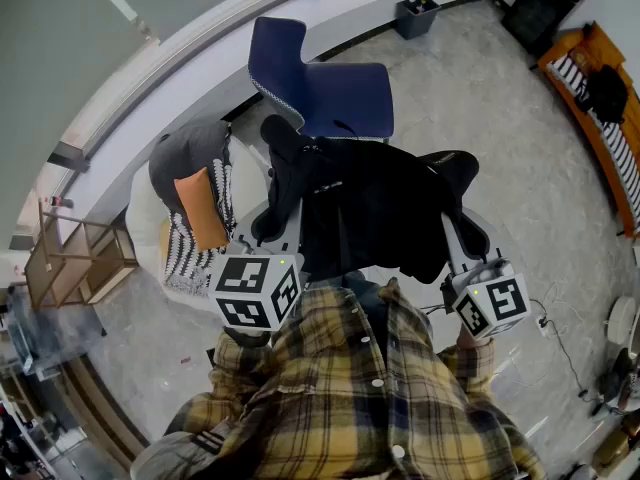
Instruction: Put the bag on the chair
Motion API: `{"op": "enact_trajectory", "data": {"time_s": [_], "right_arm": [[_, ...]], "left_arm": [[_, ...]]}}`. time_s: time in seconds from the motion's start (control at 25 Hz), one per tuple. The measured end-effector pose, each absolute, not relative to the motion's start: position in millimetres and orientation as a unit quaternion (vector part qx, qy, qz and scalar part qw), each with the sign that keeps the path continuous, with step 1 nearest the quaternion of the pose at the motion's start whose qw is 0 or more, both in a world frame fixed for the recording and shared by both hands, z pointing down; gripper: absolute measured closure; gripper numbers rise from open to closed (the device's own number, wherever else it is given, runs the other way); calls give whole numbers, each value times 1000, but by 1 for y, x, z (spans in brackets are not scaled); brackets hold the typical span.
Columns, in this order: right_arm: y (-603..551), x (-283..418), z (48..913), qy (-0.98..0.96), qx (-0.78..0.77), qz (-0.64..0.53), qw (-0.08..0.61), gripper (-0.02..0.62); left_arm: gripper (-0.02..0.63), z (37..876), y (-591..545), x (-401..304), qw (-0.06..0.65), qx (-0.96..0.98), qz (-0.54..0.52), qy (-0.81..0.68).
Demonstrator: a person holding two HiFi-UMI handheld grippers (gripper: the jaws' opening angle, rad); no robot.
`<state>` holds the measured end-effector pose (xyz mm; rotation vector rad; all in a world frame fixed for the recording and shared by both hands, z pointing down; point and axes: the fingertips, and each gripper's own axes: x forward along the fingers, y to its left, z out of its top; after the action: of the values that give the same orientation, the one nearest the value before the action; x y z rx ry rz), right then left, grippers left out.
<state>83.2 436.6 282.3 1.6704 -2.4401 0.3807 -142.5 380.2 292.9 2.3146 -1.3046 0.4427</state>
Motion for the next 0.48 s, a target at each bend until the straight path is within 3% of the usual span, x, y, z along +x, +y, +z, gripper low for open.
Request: {"op": "enact_trajectory", "data": {"time_s": [0.48], "right_arm": [[453, 114, 283, -812, 566, 125, 60, 548]], "left_arm": [[571, 290, 395, -110, 191, 841, 168, -478]]}}
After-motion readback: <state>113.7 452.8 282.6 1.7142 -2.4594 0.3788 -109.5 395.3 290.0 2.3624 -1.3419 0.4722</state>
